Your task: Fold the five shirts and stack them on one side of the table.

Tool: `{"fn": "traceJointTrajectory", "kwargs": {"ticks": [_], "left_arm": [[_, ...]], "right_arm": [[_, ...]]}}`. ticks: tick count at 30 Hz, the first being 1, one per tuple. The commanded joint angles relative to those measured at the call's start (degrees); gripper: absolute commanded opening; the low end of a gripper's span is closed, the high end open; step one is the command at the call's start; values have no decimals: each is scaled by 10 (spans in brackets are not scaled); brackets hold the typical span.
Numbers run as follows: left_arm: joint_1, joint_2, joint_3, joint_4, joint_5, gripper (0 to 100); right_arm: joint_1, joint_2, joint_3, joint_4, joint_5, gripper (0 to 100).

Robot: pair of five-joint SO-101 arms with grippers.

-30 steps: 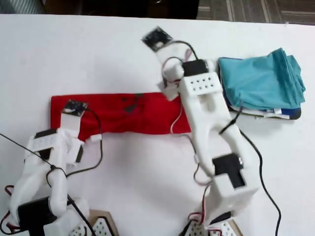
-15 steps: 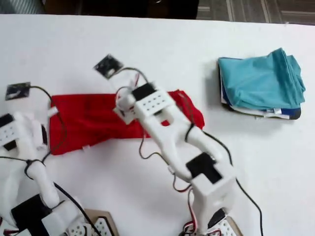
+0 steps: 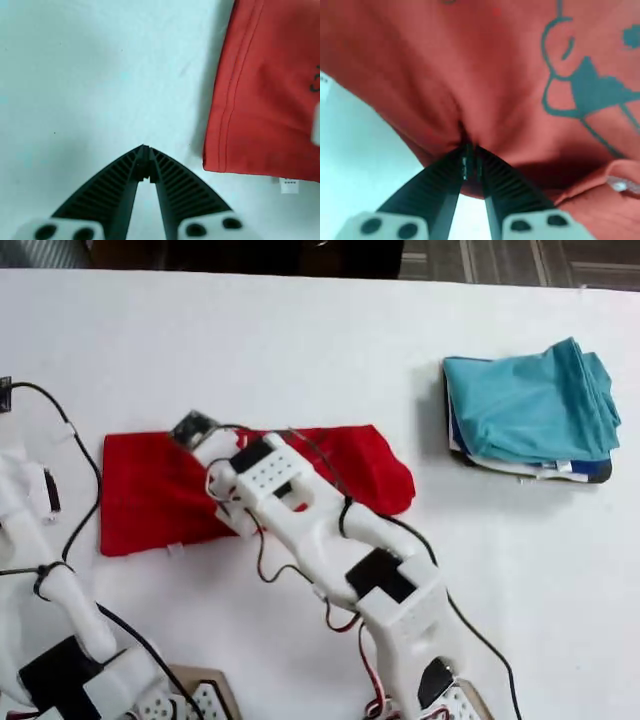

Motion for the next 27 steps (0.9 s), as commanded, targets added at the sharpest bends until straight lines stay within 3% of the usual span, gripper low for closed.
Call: {"fn": "traceJointTrajectory", "kwargs": {"ticks": [1, 7, 12, 20, 27], "left_arm": [[7, -3, -22, 0, 9, 27], [74, 1, -22, -2, 15, 41], [93, 90, -30, -18, 99, 223], [91, 280, -171, -3, 54, 206], [105, 432, -307, 51, 54, 205]], "right_arm": [[22, -78, -11, 8, -4, 19], [100, -213, -63, 45, -2, 26], [157, -312, -110, 135, 55, 133], [278, -436, -123, 202, 113, 92], [334, -477, -126, 217, 128, 87]]}}
